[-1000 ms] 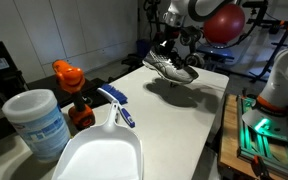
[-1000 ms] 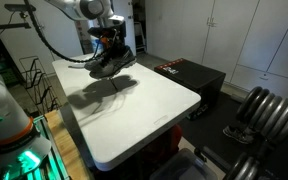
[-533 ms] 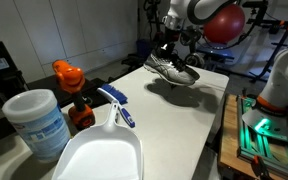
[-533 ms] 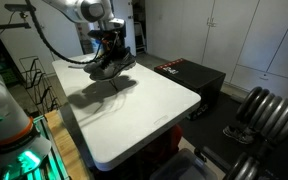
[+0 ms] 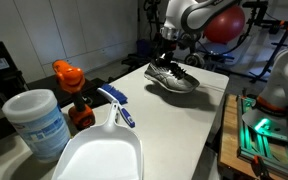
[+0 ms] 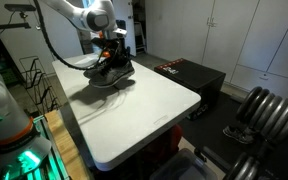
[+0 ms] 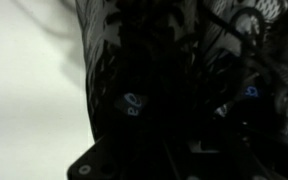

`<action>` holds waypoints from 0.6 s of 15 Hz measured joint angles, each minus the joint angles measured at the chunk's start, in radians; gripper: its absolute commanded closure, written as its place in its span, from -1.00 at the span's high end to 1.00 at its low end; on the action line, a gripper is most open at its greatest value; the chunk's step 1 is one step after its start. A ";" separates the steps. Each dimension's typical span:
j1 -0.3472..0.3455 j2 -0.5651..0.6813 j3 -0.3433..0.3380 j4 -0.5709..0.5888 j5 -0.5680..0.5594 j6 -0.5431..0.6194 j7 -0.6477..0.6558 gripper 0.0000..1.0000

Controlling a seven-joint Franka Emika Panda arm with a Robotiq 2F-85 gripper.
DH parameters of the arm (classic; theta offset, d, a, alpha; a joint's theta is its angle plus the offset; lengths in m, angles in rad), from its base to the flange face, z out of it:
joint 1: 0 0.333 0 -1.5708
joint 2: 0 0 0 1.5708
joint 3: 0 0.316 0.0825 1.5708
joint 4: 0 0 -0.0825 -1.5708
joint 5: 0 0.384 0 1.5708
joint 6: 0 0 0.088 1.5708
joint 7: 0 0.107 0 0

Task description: Turn the pair of shoes

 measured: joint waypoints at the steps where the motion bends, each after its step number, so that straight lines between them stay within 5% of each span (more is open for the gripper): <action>1: 0.000 0.023 -0.001 0.000 0.000 0.015 0.000 -0.90; 4: -0.001 0.079 -0.006 0.004 -0.001 0.049 0.002 -0.90; 6: -0.001 0.102 -0.010 0.007 -0.001 0.064 0.002 -0.09; 9: -0.001 0.115 -0.012 0.015 0.000 0.067 0.006 0.09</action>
